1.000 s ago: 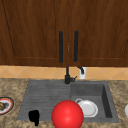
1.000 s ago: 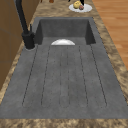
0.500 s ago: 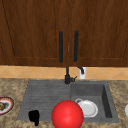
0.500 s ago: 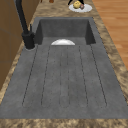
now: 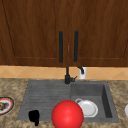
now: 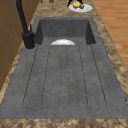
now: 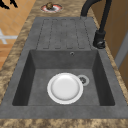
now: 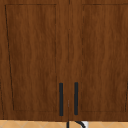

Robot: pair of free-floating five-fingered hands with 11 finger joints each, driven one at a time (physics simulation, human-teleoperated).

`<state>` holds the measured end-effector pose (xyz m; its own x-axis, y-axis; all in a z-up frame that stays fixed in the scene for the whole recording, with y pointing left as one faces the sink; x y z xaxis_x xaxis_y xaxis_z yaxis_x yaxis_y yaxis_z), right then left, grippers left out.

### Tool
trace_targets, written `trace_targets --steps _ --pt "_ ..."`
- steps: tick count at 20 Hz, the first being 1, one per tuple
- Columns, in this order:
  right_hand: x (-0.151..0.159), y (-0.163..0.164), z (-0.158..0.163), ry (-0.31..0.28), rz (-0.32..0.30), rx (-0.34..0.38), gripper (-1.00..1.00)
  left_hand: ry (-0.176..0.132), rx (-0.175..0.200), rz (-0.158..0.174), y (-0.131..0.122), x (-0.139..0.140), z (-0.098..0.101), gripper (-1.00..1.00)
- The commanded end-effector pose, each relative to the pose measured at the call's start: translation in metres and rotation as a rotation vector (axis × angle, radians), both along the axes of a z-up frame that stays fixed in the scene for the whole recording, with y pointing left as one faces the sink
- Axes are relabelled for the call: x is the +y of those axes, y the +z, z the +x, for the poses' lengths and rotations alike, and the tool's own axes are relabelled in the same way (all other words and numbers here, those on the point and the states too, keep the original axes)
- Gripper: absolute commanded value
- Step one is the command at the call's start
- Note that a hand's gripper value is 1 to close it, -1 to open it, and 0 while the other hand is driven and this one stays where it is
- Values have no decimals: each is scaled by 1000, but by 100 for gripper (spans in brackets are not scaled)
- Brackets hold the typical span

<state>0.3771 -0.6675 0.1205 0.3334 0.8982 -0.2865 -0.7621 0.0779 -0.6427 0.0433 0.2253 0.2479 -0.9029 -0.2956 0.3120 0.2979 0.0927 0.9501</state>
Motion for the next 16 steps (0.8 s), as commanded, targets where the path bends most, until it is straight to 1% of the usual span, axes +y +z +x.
trace_targets --steps 1,3,5,8,10,15,16 --pt "-4 0 -7 21 6 -27 -100 0 0 0 0 0 0 0" --pt "-2 15 -13 21 0 -75 -100 0 0 0 0 0 0 0" --pt "-1 21 -17 47 -13 -76 -100 0 0 0 0 0 0 0" --pt "-3 21 -23 65 12 -115 -100 0 0 0 0 0 0 0" --pt "-4 19 -23 63 43 -164 -100 0 0 0 0 0 0 0" --pt "-5 21 -31 48 69 -278 -100 0 0 0 0 0 0 0" --pt "-5 28 -32 44 82 -289 -100 0 0 0 0 0 0 0"
